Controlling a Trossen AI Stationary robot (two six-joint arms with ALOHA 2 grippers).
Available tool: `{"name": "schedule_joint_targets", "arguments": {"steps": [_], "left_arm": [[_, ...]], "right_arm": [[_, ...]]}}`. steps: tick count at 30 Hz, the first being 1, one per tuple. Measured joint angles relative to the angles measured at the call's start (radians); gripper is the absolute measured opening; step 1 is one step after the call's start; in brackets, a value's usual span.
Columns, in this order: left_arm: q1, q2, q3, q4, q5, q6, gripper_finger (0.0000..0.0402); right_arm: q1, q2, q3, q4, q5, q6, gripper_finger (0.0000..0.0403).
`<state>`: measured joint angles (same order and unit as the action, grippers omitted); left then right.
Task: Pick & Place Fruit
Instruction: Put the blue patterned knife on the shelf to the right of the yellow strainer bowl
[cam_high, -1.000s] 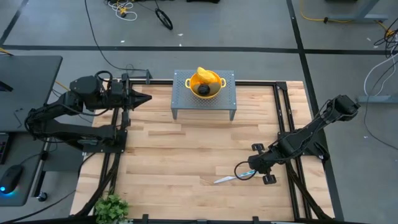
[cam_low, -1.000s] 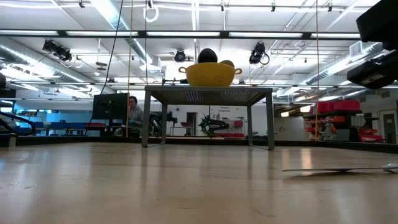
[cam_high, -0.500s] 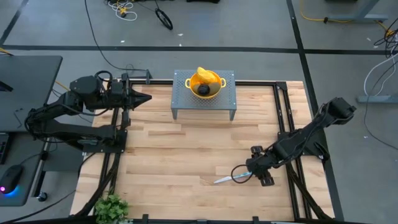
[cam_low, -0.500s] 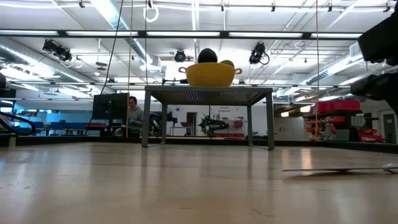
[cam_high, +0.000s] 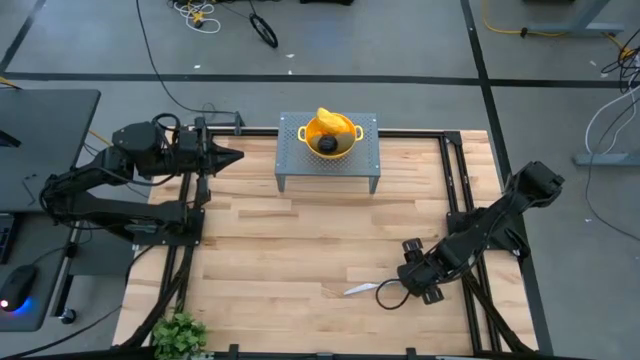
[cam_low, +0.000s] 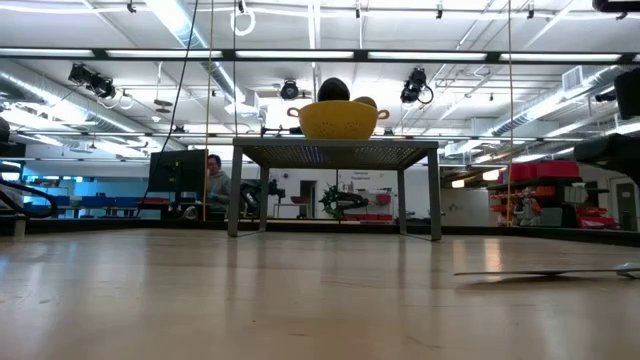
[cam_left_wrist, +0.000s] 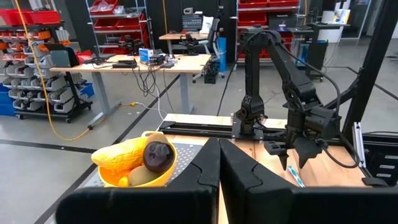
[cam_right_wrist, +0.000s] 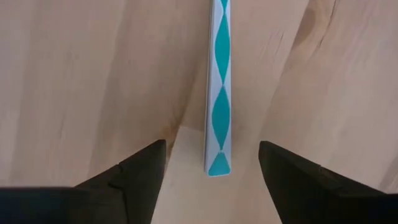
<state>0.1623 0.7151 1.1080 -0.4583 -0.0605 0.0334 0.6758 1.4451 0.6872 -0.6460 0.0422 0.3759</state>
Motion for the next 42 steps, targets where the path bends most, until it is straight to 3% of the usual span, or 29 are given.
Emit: {"name": "schedule_joint_targets", "arguments": {"steps": [22, 42], "left_arm": [[0.000, 0.000, 0.000, 0.000, -0.012, 0.000, 0.0004], [0.000, 0.000, 0.000, 0.000, -0.026, -0.003, 0.0004]], "right_arm": [[0.000, 0.046, 0.000, 0.008, -0.008, 0.000, 0.0230], [0.000, 0.046, 0.000, 0.008, -0.014, 0.000, 0.0122]]}}
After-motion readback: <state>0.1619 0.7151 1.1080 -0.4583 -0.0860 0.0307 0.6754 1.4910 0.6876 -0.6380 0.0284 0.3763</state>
